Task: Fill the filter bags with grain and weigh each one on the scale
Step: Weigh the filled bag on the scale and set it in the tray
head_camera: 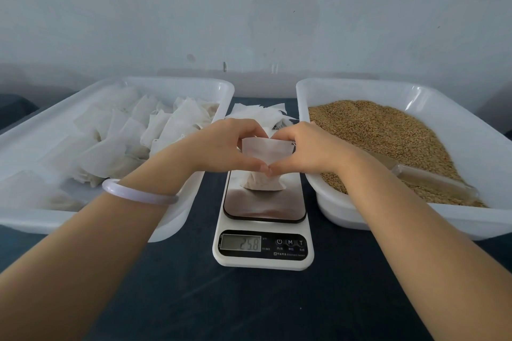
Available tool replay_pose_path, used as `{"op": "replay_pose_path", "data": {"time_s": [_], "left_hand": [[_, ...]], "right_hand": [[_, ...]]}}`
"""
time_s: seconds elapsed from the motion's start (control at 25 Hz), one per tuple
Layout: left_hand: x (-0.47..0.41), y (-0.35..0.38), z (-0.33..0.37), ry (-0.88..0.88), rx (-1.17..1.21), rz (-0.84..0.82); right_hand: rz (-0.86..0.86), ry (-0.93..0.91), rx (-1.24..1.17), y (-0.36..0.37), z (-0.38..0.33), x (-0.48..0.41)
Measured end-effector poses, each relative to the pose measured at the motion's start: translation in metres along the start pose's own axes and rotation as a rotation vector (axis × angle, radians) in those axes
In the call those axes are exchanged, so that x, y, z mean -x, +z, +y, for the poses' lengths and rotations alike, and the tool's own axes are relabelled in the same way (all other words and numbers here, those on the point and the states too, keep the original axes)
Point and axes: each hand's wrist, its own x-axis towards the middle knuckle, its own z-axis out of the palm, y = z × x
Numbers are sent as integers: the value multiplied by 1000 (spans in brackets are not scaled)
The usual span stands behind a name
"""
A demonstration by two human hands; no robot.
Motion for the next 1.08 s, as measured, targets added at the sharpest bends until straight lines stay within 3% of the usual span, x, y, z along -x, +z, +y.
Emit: {"op": "replay_pose_path", "data": {"time_s": [1.08], "left_hand": [[-1, 1, -1, -24, -2, 6]], "right_hand": [[-4, -7, -13, 0, 0, 2]]}}
